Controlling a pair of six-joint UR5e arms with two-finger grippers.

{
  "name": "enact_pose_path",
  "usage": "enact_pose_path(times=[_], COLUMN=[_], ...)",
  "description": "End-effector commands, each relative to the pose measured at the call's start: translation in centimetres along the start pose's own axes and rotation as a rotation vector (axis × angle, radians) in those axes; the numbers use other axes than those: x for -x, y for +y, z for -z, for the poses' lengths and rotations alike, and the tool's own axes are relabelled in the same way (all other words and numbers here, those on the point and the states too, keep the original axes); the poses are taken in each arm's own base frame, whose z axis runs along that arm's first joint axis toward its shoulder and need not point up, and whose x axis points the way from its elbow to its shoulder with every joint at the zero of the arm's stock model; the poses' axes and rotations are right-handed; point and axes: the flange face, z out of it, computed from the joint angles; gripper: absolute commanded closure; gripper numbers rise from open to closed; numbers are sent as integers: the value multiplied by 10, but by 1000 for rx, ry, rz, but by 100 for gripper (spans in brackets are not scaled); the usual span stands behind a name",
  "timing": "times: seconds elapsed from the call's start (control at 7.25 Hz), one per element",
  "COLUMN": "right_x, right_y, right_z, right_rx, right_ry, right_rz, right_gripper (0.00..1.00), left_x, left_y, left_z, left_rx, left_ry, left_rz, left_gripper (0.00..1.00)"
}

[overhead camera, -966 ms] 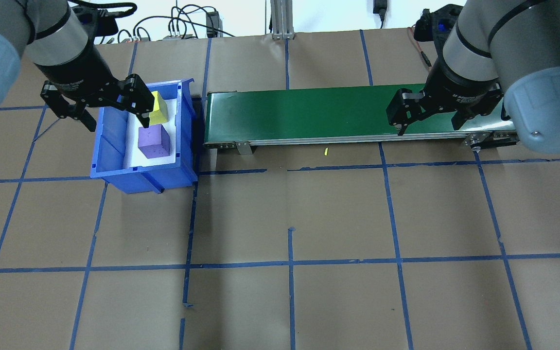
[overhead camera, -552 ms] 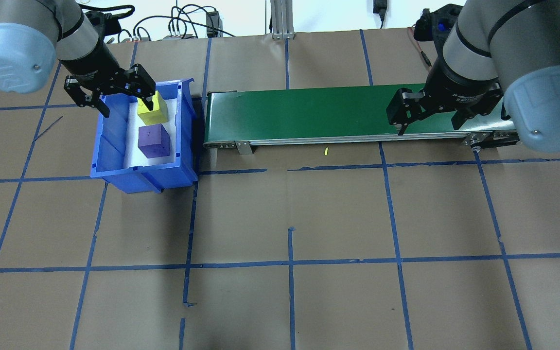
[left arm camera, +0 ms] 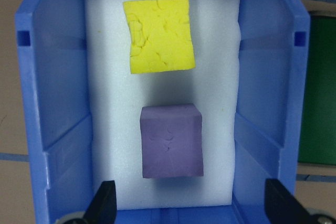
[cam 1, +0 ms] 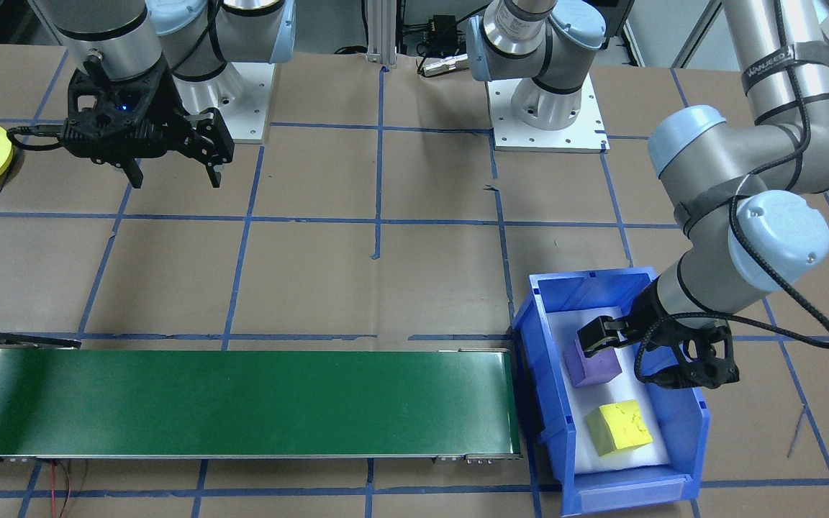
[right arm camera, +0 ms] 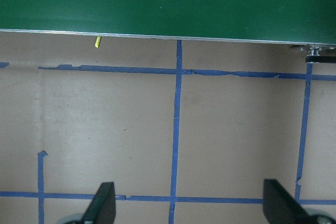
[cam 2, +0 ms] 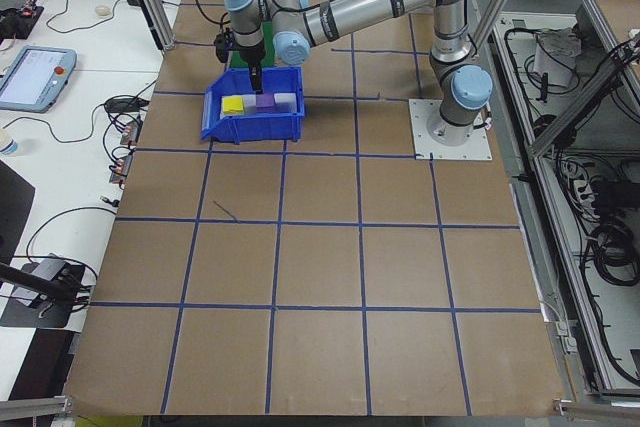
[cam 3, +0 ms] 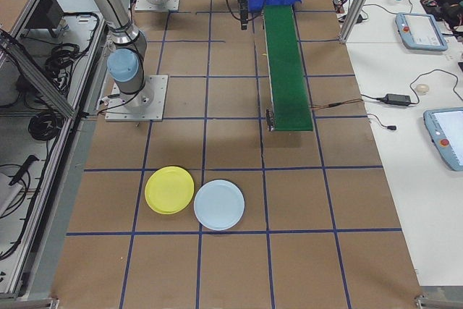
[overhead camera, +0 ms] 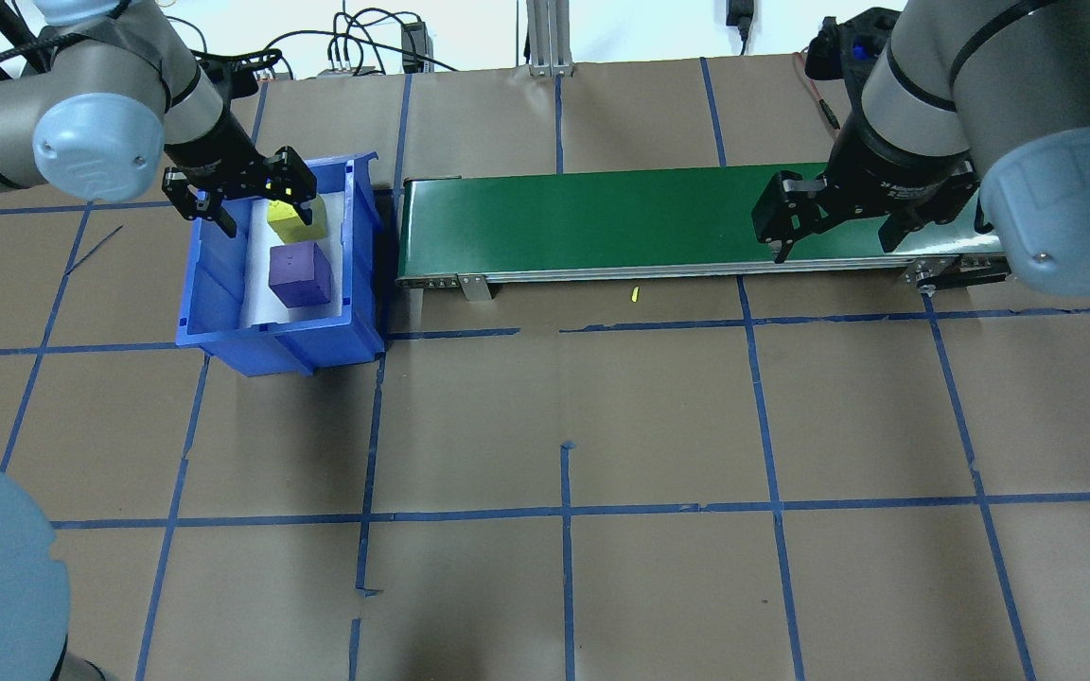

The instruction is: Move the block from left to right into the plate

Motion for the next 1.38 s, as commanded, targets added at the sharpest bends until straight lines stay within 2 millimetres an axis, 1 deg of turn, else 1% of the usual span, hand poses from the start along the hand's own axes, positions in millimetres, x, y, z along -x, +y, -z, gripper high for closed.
enact_pose_path(times=[0.0,0.14,0.28,0.41,0.55,0.69,0.83,0.97,1.24], right_x=[0,0,0,0,0,0,0,0,0], right_y=[0,0,0,0,0,0,0,0,0], right_z=[-1,-1,-1,-1,-1,-1,-1,-1,-1], right_rx=[3,3,3,2,2,2,2,3,3], right_ry=[1,0,1,0,0,0,0,0,0], right_rz=[0,0,0,0,0,1,0,0,0], right_gripper=[0,0,0,0,0,0,0,0,0], left_x=[3,3,4,5,5,4,3,1,-7], left_y=[0,1,-3,-8,-7,-8,-7,-1,11], left_z=[-36,-50,-63,-68,-71,-66,-43,-16,66], left_rx=[12,6,18,-6,6,0,-13,3,-11], left_ry=[-4,-6,-4,-8,-8,-6,-6,4,4], left_rz=[8,2,5,-19,-11,-2,-2,4,18], left_gripper=[0,0,2,43,89,91,91,91,91])
